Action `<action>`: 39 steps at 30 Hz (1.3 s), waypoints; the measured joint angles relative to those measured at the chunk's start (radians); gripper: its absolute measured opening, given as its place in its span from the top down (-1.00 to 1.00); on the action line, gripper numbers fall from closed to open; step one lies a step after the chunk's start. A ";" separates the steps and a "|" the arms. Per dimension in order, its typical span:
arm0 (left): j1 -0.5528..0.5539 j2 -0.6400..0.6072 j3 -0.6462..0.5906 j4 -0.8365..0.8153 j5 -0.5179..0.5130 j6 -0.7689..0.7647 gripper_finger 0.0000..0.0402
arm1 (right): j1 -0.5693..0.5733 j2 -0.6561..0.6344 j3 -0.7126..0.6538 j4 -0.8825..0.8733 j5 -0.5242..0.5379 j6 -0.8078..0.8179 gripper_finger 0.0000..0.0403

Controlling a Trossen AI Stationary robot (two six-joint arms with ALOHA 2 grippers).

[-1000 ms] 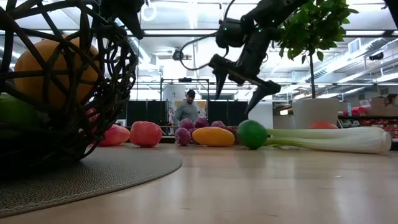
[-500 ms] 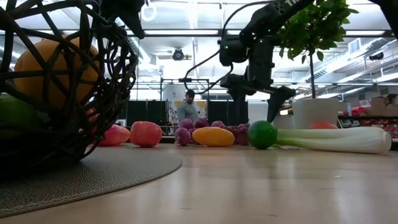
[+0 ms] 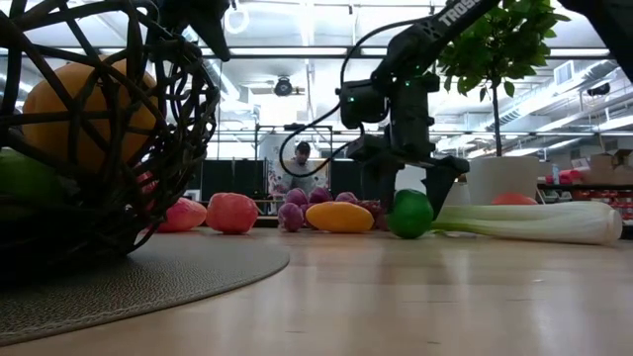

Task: Build produce basket
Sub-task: Put the green lime into the black basket

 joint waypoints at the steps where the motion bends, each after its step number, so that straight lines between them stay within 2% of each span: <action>1: 0.000 0.000 0.000 0.000 0.000 0.000 -0.42 | 0.005 0.000 0.000 0.002 -0.002 -0.007 -0.83; 8: 0.000 0.000 0.000 0.004 -0.032 0.001 -0.42 | 0.028 0.000 0.000 0.025 -0.002 -0.040 -0.58; 12: 0.000 0.000 0.000 0.004 -0.042 0.002 -0.42 | 0.042 0.000 0.000 0.094 -0.011 -0.061 -0.43; 18: 0.000 -0.006 -0.001 -0.028 -0.039 -0.003 -0.42 | 0.074 -0.028 0.000 0.235 -0.102 -0.061 -0.44; 27: 0.000 -0.075 -0.001 -0.010 -0.035 -0.022 -0.42 | 0.101 -0.199 0.000 0.482 -0.192 -0.032 -0.45; 32: -0.005 -0.115 -0.001 0.080 -0.048 -0.028 -0.42 | 0.110 -0.267 0.000 0.612 -0.201 -0.010 -0.46; 36: -0.007 -0.124 0.000 0.177 -0.070 -0.066 -0.42 | 0.128 -0.270 0.000 0.690 -0.192 -0.045 -0.45; 39: -0.016 -0.123 0.000 0.273 -0.096 -0.038 -0.42 | 0.153 -0.264 0.000 0.748 -0.203 -0.045 -0.45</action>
